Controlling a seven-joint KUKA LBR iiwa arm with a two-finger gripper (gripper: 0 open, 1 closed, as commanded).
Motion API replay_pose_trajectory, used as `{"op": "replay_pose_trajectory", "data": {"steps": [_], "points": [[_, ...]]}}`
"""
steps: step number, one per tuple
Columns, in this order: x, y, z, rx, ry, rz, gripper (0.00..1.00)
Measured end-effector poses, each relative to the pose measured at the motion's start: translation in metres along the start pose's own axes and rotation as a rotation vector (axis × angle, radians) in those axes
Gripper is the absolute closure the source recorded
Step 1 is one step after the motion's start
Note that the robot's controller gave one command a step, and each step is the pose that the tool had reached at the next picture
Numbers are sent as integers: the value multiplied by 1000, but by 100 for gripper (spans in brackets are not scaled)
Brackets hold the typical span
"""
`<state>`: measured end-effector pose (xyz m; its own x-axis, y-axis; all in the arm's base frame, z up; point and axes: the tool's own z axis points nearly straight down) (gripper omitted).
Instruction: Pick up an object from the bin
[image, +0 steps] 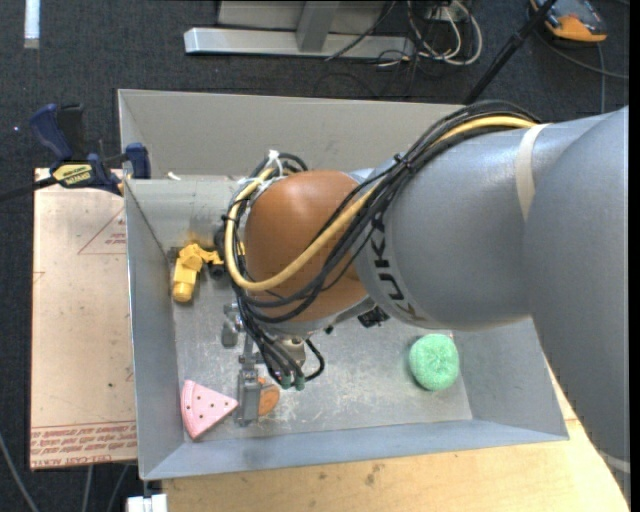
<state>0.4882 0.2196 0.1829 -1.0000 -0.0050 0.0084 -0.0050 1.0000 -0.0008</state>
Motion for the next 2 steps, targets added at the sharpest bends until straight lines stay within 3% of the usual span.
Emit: {"op": "replay_pose_trajectory", "data": {"steps": [1,2], "points": [[-2,-1,-4,-2,-8,4,0],[2,-18,23,-3,-10,50,0]]}}
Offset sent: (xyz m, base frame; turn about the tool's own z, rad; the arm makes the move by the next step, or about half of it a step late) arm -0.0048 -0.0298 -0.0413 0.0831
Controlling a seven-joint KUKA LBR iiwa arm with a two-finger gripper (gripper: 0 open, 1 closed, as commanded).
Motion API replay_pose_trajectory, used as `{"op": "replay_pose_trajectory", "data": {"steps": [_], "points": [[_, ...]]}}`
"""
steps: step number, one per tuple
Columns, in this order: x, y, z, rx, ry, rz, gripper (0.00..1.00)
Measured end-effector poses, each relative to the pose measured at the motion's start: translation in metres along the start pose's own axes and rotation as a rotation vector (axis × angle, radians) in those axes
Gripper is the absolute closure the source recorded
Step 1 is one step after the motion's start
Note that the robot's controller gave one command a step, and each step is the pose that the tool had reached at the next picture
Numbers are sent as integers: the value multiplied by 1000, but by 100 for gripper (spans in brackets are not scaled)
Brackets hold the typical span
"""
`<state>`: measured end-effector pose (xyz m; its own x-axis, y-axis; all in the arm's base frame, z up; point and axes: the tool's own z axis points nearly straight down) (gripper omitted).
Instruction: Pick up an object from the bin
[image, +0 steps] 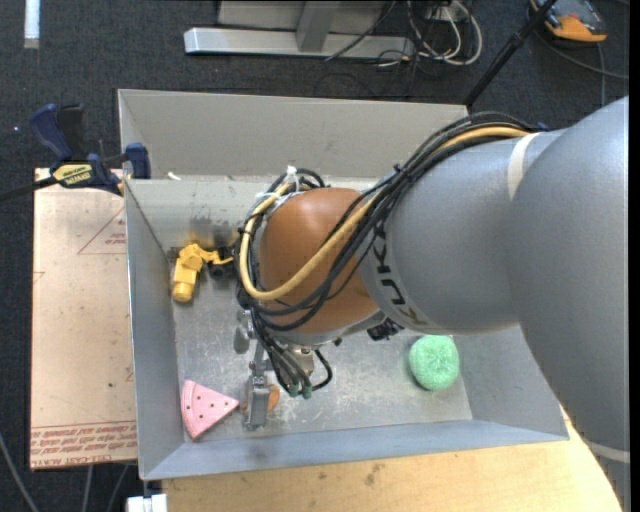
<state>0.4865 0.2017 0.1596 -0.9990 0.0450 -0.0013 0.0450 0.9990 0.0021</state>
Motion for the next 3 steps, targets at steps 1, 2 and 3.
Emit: {"op": "replay_pose_trajectory", "data": {"steps": [1,2,3], "points": [[4,-35,15,2,3,113,0],[-8,-42,27,2,1,-85,0],[-14,-37,56,1,-1,-250,0]]}}
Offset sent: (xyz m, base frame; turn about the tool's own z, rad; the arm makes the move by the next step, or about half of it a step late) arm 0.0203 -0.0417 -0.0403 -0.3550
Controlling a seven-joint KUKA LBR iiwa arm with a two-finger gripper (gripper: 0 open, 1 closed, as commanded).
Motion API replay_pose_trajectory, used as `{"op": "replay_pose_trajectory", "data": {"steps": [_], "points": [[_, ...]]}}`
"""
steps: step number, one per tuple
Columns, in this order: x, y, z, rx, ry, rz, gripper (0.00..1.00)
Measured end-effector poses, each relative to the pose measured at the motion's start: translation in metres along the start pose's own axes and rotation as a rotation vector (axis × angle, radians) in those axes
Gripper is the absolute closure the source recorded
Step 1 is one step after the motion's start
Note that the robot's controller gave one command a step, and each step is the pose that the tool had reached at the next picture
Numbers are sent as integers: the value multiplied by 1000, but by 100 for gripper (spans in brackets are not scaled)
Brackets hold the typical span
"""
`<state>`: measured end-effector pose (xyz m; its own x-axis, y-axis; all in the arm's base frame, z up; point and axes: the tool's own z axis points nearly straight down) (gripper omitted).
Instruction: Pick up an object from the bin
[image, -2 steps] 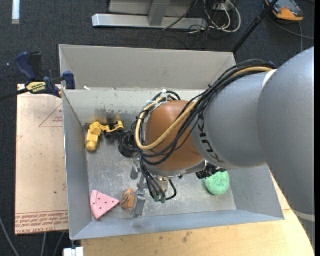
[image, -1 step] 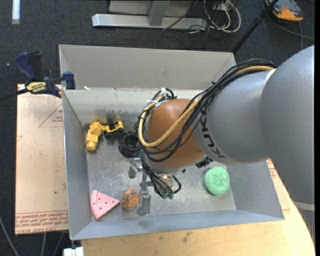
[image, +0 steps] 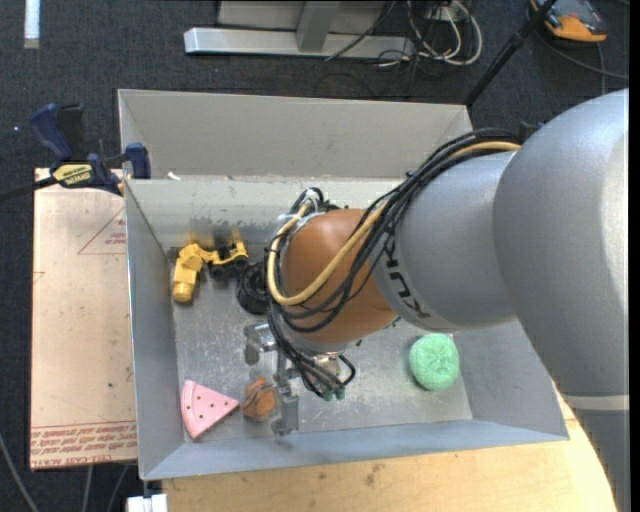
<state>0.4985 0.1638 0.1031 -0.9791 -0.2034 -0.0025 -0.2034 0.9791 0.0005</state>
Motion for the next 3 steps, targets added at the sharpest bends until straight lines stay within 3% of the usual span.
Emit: {"op": "replay_pose_trajectory", "data": {"steps": [1,2,3], "points": [[-19,-5,33,-1,0,390,100],[-19,-5,33,-1,0,390,100],[-38,-42,-113,0,0,361,100]]}}
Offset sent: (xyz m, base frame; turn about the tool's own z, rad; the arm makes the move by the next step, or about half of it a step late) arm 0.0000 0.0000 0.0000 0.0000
